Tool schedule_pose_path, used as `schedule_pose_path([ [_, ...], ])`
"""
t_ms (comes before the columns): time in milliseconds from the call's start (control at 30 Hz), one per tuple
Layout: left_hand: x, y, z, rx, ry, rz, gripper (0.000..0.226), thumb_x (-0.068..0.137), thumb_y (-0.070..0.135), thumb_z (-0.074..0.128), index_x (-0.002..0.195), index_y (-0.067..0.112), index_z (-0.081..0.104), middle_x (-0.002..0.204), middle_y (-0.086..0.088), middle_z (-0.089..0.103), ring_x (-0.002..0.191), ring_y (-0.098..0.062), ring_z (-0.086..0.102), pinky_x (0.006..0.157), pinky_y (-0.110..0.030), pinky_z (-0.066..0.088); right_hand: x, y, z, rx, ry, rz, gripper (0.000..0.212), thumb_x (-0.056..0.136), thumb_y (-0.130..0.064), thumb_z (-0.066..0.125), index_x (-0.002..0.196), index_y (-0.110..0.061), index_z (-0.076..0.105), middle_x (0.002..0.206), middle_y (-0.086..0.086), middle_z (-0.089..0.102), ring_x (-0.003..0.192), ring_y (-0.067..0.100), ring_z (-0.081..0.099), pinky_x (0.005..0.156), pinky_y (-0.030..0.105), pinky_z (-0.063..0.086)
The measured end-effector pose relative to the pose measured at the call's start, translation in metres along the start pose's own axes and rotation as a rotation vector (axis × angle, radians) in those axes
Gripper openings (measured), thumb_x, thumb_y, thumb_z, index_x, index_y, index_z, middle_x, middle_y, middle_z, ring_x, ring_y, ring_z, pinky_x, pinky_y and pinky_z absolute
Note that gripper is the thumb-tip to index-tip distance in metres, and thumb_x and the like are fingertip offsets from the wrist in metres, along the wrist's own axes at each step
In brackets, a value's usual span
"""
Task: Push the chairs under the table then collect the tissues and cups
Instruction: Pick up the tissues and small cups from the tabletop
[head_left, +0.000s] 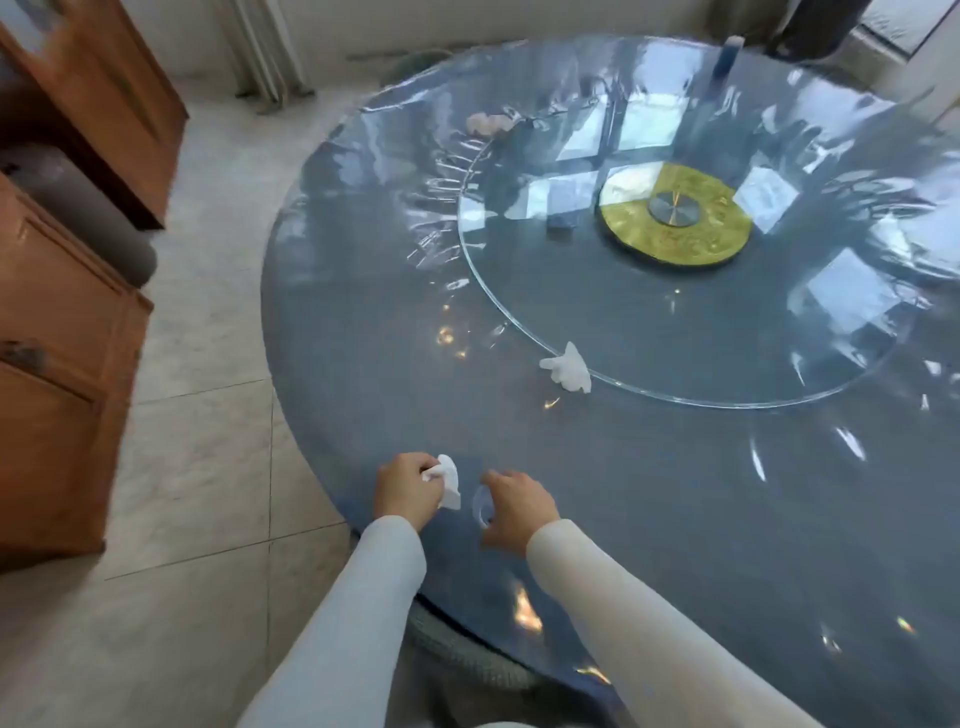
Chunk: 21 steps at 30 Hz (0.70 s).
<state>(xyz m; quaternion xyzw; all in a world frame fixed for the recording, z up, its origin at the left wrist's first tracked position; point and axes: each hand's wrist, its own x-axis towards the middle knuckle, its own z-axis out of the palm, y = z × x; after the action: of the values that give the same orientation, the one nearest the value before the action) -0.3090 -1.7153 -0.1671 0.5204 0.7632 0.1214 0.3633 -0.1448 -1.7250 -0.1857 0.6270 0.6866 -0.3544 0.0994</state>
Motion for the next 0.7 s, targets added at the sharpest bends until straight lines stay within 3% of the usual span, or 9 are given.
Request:
schedule_pose_path([
  [100, 0.02, 0.005, -0.001, 0.035, -0.079, 0.08, 0.021, 0.083, 0.007, 0.057, 0.084, 0.011, 0.077, 0.087, -0.011, 0.075, 0.086, -0.035, 0.066, 0.071, -0.033, 0.05, -0.004, -0.004, -0.001, 0.071, 0.011, 0.03, 0.106, 0.062, -0.059, 0.082, 0.15, -0.027, 0.031, 0.133, 0.003, 0.057, 0.122, 0.031, 0.054, 0.105, 0.043, 0.041],
  [133, 0.024, 0.006, -0.001, 0.035, -0.099, 0.095, 0.021, 0.083, 0.008, 0.056, 0.084, 0.011, 0.077, 0.086, -0.011, 0.075, 0.085, -0.034, 0.065, 0.071, -0.033, 0.05, -0.003, -0.005, -0.005, 0.101, 0.048, 0.043, 0.109, 0.062, -0.069, 0.077, 0.15, -0.028, 0.029, 0.135, 0.003, 0.056, 0.124, 0.031, 0.052, 0.109, 0.046, 0.036],
  [200, 0.031, 0.008, 0.0, 0.02, -0.136, 0.113, 0.019, 0.083, 0.01, 0.058, 0.083, 0.011, 0.076, 0.084, -0.01, 0.074, 0.083, -0.033, 0.064, 0.069, -0.032, 0.048, 0.006, -0.002, -0.018, 0.167, 0.16, 0.101, 0.095, 0.067, -0.077, 0.067, 0.142, -0.025, 0.04, 0.132, 0.004, 0.057, 0.124, 0.03, 0.052, 0.108, 0.046, 0.036],
  [267, 0.035, 0.007, 0.001, -0.009, -0.145, 0.116, 0.017, 0.084, 0.012, 0.06, 0.084, 0.014, 0.078, 0.084, -0.008, 0.075, 0.083, -0.031, 0.065, 0.069, -0.029, 0.047, 0.022, 0.008, -0.039, 0.19, 0.23, 0.161, 0.082, 0.076, -0.072, 0.066, 0.139, -0.022, 0.048, 0.138, 0.008, 0.052, 0.127, 0.033, 0.049, 0.107, 0.043, 0.038],
  [367, 0.039, 0.001, -0.001, -0.035, -0.138, 0.11, 0.016, 0.084, 0.012, 0.061, 0.078, 0.016, 0.076, 0.078, -0.005, 0.074, 0.081, -0.03, 0.065, 0.068, -0.029, 0.046, 0.051, 0.032, -0.073, 0.163, 0.266, 0.258, 0.067, 0.083, -0.061, 0.067, 0.136, -0.022, 0.055, 0.15, 0.013, 0.037, 0.139, 0.035, 0.034, 0.11, 0.042, 0.036],
  [533, 0.05, -0.01, -0.009, -0.117, -0.088, 0.03, 0.013, 0.082, 0.016, 0.065, 0.077, 0.02, 0.076, 0.076, 0.004, 0.073, 0.078, -0.021, 0.067, 0.072, -0.031, 0.053, 0.099, 0.062, -0.096, 0.141, 0.247, 0.39, 0.058, 0.083, -0.062, 0.065, 0.133, -0.033, 0.057, 0.163, 0.01, 0.009, 0.15, 0.033, 0.003, 0.114, 0.05, 0.032],
  [700, 0.052, -0.014, -0.015, -0.157, -0.051, -0.023, 0.012, 0.082, 0.015, 0.067, 0.081, 0.022, 0.077, 0.08, 0.005, 0.074, 0.08, -0.018, 0.068, 0.068, -0.026, 0.052, 0.117, 0.063, -0.092, 0.112, 0.25, 0.311, 0.072, 0.086, -0.051, 0.066, 0.146, -0.017, 0.043, 0.15, 0.012, 0.037, 0.137, 0.035, 0.034, 0.107, 0.047, 0.042],
])
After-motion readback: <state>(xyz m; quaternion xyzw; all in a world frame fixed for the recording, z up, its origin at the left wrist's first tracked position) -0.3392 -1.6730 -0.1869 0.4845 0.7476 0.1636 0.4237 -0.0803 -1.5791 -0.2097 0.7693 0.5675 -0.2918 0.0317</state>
